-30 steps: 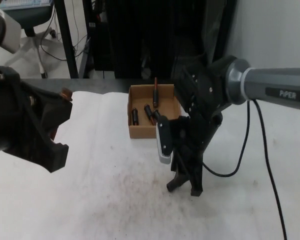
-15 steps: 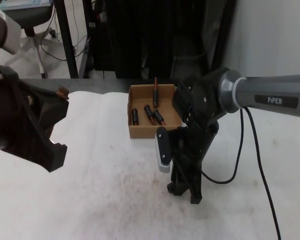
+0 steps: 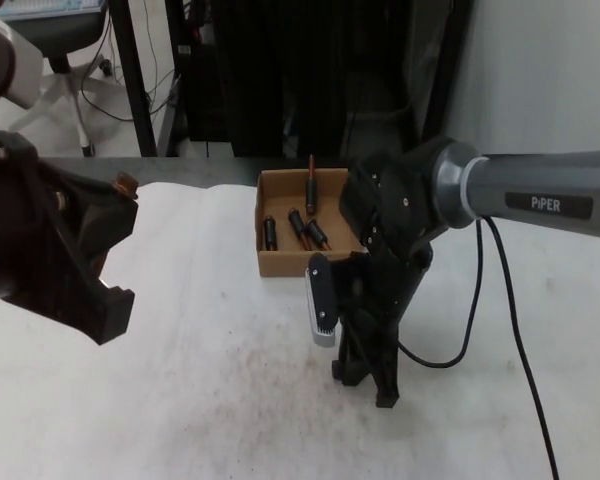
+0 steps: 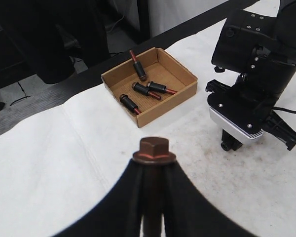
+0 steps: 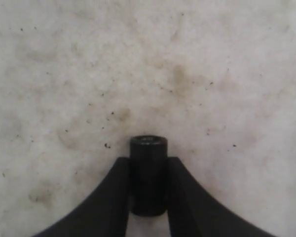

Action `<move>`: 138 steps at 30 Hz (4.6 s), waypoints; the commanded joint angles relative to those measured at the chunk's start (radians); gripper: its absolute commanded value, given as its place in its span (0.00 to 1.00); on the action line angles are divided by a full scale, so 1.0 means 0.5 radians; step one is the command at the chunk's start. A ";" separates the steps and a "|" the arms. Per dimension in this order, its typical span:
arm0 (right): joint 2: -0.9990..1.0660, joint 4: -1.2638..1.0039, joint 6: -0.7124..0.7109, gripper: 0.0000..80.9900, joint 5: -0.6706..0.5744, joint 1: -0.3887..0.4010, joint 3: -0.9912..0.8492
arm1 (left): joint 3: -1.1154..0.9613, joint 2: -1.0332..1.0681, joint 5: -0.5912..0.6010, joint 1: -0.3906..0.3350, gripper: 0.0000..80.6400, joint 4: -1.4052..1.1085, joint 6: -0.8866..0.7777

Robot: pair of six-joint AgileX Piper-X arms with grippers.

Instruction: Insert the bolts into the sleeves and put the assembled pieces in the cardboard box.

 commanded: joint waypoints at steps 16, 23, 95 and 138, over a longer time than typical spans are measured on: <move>-0.913 -0.655 1.715 0.01 -1.132 0.034 -0.037 | 0.010 -0.017 0.400 0.005 0.00 -1.436 -0.523; -1.221 -0.935 1.935 0.01 -1.266 0.038 0.085 | 0.034 0.265 1.039 0.008 0.00 -2.252 -1.236; -1.408 -1.931 2.555 0.01 -1.331 0.272 0.345 | 0.034 0.425 1.074 0.008 0.00 -2.819 -1.570; -1.408 -2.184 2.612 0.01 -1.271 0.272 0.345 | 0.051 0.420 1.432 0.008 0.71 -2.506 -1.552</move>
